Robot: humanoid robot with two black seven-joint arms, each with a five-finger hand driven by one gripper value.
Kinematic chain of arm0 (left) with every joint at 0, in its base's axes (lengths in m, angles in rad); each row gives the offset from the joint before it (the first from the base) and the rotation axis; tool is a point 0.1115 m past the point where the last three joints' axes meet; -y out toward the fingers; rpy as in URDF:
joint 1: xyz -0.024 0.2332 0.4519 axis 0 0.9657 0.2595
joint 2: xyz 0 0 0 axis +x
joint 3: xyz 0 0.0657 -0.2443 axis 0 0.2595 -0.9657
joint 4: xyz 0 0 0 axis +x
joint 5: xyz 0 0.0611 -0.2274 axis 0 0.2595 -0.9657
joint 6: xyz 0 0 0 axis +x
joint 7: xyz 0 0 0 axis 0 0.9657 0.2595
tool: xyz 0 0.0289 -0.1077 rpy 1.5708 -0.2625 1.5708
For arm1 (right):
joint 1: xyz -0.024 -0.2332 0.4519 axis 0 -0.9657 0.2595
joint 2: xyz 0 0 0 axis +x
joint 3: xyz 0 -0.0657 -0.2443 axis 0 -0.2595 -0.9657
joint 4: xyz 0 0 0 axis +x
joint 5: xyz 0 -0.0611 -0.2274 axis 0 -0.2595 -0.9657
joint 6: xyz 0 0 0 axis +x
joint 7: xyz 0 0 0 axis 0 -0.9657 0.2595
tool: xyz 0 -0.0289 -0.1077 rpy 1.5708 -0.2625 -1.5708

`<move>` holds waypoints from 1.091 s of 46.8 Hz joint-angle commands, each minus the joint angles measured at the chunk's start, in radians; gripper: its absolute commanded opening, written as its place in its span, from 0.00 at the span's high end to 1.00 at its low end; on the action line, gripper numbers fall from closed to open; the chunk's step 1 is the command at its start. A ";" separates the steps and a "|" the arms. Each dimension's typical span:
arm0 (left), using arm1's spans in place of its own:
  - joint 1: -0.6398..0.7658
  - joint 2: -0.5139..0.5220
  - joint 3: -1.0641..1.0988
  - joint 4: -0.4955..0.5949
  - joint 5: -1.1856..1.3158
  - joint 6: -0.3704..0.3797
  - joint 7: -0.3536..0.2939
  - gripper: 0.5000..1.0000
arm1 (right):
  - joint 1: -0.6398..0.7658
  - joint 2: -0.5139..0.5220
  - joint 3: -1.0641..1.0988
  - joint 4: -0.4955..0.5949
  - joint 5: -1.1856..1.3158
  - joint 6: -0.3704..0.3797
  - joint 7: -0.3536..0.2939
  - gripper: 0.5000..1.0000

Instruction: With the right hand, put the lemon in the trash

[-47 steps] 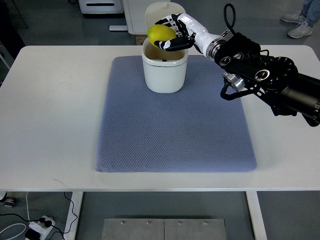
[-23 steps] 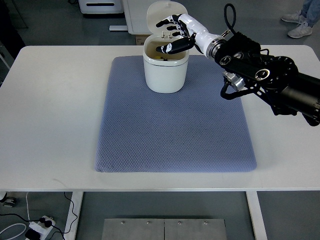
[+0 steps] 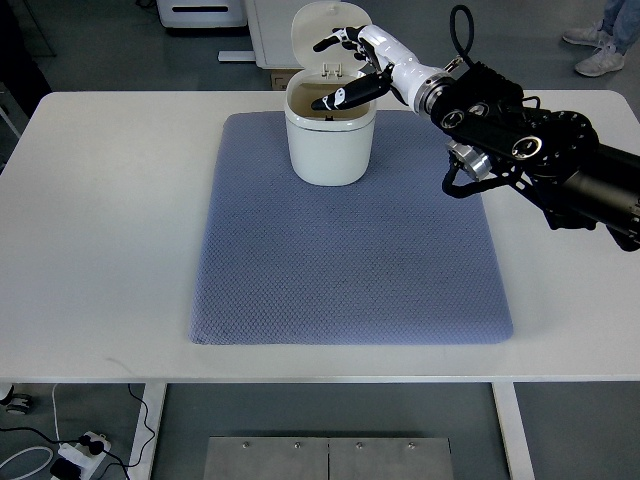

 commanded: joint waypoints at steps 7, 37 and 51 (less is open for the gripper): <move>-0.001 0.000 0.000 0.000 0.000 0.000 0.000 0.00 | 0.000 -0.014 -0.002 0.015 -0.003 0.009 -0.001 0.00; 0.001 0.000 0.000 0.000 0.000 0.000 0.000 0.00 | -0.017 -0.395 0.001 0.371 -0.006 0.018 0.021 0.00; 0.001 0.000 0.000 0.000 0.000 0.000 0.000 0.00 | -0.125 -0.487 0.068 0.353 0.005 0.003 0.053 0.00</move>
